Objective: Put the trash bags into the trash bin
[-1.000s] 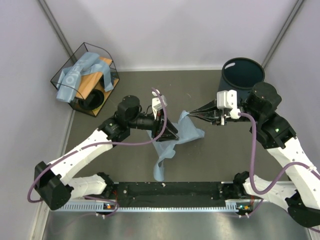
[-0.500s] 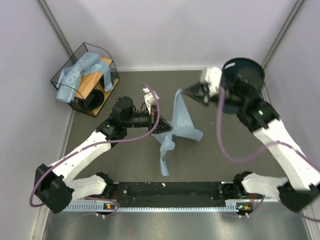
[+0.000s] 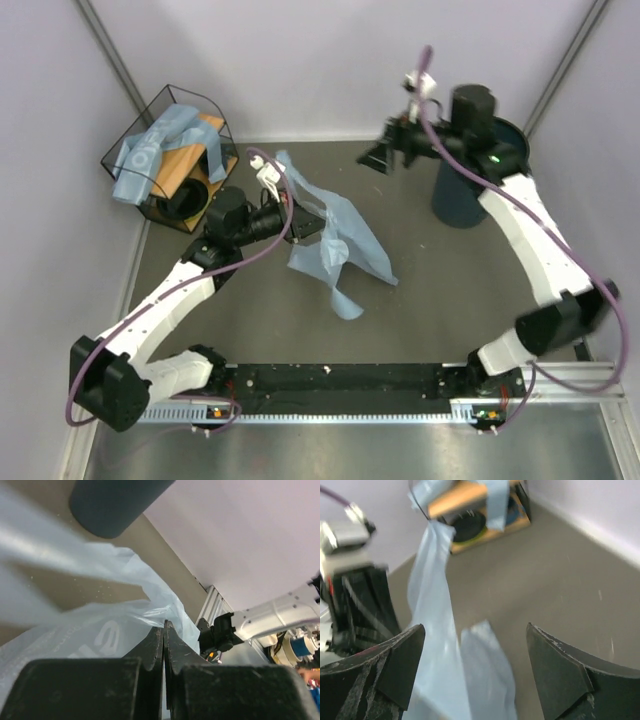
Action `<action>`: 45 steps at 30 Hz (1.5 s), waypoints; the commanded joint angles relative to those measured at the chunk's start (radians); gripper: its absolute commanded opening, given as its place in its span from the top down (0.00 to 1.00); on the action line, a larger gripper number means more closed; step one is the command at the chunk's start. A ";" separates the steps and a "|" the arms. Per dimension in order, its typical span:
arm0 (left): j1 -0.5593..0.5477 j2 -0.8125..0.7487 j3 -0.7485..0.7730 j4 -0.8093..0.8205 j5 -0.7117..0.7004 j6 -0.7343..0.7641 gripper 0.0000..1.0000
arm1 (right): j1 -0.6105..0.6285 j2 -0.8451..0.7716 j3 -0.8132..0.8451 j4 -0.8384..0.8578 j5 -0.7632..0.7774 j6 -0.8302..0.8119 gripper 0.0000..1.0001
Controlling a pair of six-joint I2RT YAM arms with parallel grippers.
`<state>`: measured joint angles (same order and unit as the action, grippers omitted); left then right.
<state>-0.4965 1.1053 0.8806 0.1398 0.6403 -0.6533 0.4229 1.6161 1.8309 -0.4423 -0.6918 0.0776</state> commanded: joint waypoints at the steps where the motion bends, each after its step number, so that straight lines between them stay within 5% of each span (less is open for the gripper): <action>1: 0.013 0.037 -0.003 0.076 -0.031 -0.043 1.00 | -0.096 -0.327 -0.264 -0.122 0.001 0.117 0.16; 8: -0.007 0.082 0.015 0.116 0.026 -0.028 1.00 | -0.043 -0.421 -0.450 -0.173 -0.120 0.244 0.23; 16: -0.043 0.062 -0.005 0.090 0.001 0.000 1.00 | 0.112 -0.311 -0.433 -0.156 -0.028 0.289 0.30; 27: -0.086 0.057 0.000 0.109 0.007 0.011 1.00 | 0.158 -0.216 -0.417 -0.095 -0.021 0.360 0.38; 31: -0.094 0.054 0.003 0.109 0.007 0.015 1.00 | 0.174 -0.193 -0.415 -0.088 -0.021 0.353 0.52; 32: -0.094 0.051 0.003 0.098 0.002 0.020 1.00 | 0.172 -0.191 -0.410 -0.085 -0.025 0.350 0.69; 34: -0.093 0.036 -0.003 0.084 -0.007 0.027 1.00 | 0.172 -0.199 -0.407 -0.090 -0.020 0.332 0.83; 35: -0.091 0.030 -0.008 0.066 -0.017 0.043 1.00 | 0.172 -0.208 -0.412 -0.093 -0.017 0.321 0.98; 45: 0.051 -0.088 -0.037 -0.179 -0.119 0.168 1.00 | 0.004 -0.324 -0.444 -0.234 0.064 0.188 1.00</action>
<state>-0.5144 1.0740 0.8543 0.0547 0.5846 -0.5743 0.5022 1.3731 1.3819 -0.6231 -0.6926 0.3477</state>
